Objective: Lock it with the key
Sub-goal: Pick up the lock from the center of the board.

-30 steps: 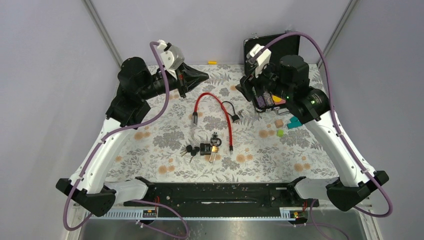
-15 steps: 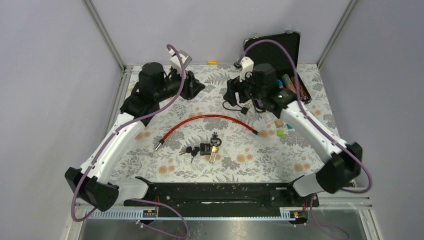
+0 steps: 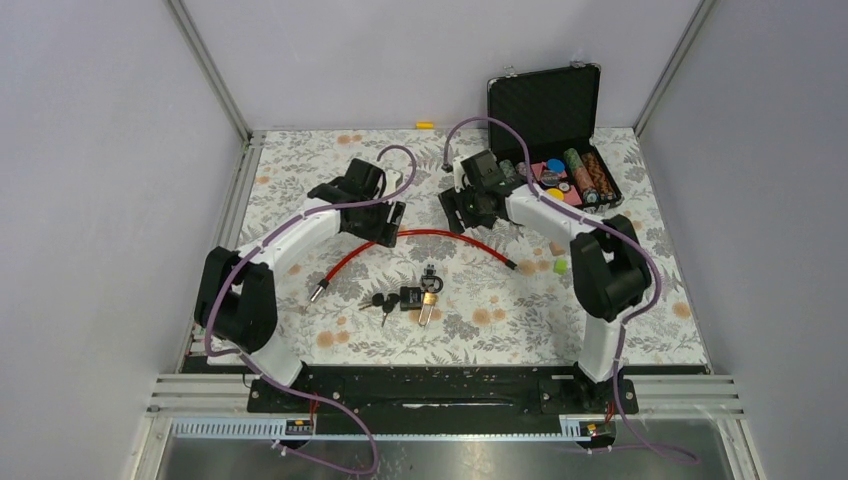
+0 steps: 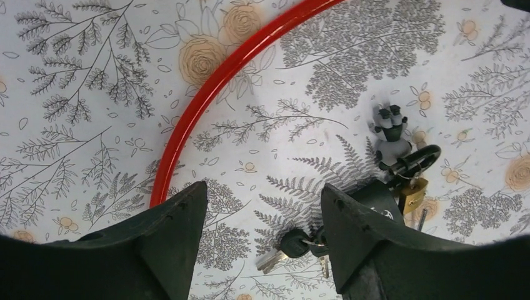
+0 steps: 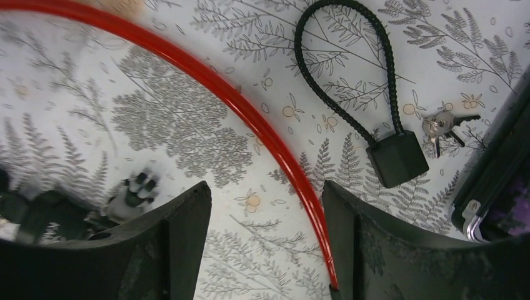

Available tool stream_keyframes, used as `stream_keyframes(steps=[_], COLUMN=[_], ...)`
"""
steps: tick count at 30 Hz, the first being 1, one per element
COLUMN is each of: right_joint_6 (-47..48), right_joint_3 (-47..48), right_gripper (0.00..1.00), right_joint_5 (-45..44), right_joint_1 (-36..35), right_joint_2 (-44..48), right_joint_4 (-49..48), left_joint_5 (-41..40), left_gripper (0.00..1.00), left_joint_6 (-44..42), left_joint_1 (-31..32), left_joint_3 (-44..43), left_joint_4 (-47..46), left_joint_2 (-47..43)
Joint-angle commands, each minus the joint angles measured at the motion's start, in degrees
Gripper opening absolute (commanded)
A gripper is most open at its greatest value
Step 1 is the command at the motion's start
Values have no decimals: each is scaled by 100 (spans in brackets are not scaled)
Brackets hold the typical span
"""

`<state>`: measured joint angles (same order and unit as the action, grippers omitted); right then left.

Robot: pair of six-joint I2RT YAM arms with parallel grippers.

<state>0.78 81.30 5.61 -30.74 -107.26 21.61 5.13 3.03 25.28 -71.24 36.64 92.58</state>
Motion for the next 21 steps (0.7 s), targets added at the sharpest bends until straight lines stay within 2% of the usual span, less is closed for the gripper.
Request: stream_keyframes(steps=[1,7,14,21], right_joint_6=[907,1147,1432,1617], right_joint_3=[457,878,1387,1830], right_gripper=[71,66,51,47], right_joint_5=[-40,24,-74,-68], right_joint_1=[7,-88,-164,-347], right_joint_2=[-451,-1064,-1595,-1982], right_joint_4=[280,491,906,1449], left_joint_5=[142,383,567,801], left_gripper=[66,69,70,70], left_joint_6=[132,434,523,585], left_joint_1=[-299,-704,-924,-1132], left_joint_3=[-34,163,369,483], left_joint_4=[-136,-376,-516,-599], left_joint_2=[34,-142,-438,-692])
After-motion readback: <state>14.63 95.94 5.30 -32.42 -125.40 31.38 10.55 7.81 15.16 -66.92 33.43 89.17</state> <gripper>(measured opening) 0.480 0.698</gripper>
